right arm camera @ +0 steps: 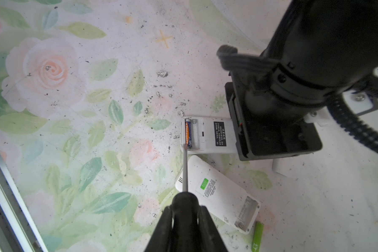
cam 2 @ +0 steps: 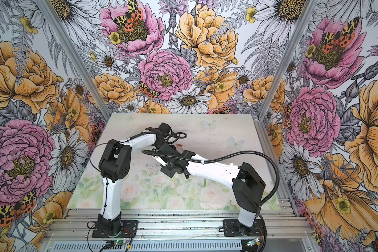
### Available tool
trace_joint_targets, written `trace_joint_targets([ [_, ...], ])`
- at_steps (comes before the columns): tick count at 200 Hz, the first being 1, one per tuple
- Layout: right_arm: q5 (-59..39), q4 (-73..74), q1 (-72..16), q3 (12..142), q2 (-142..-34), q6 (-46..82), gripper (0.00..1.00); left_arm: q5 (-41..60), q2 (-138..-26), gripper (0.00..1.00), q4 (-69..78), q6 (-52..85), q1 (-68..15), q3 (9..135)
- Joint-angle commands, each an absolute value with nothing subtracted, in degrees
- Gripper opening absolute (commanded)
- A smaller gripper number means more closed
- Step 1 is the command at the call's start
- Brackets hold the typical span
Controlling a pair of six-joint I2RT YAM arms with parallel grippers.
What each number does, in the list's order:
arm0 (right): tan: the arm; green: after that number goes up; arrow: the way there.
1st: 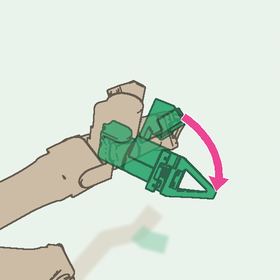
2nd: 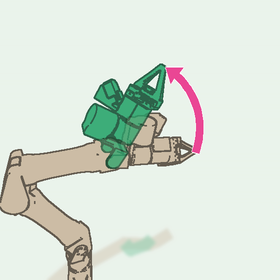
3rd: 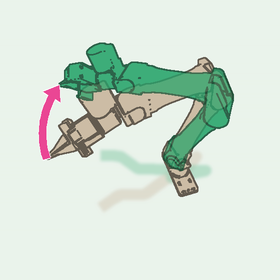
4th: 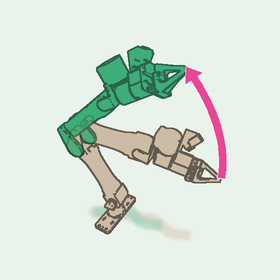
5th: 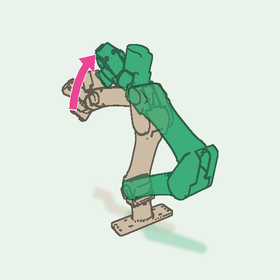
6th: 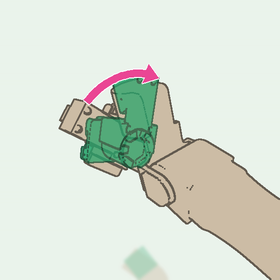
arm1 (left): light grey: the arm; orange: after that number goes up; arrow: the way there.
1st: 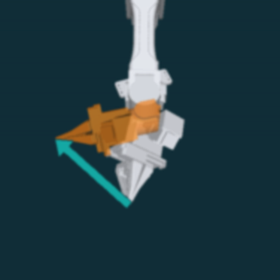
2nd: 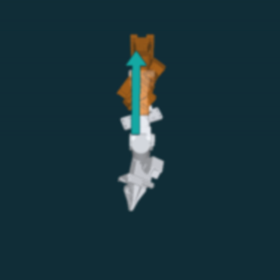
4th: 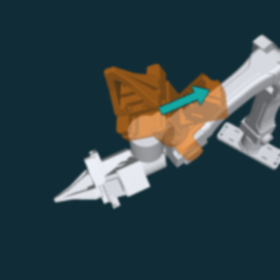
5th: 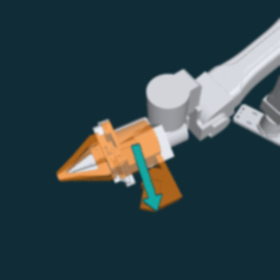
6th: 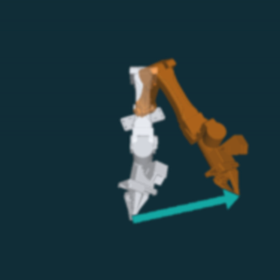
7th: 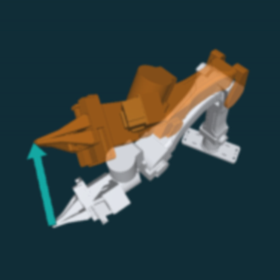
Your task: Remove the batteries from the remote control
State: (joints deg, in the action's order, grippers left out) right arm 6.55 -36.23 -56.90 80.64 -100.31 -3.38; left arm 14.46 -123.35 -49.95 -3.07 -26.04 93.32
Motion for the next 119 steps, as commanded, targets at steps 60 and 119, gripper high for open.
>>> trace_joint_targets([
  [60, 7.3, -37.3, -55.5, 82.0, -100.2, -4.6, 0.0, 14.7, -124.7, 0.29, -51.8, -2.9, -26.9, 91.9],
  [119, 5.6, -38.4, -55.5, 82.8, -100.3, -4.7, 0.0, 14.3, -124.9, 0.29, -51.8, -2.6, -27.4, 92.4],
])
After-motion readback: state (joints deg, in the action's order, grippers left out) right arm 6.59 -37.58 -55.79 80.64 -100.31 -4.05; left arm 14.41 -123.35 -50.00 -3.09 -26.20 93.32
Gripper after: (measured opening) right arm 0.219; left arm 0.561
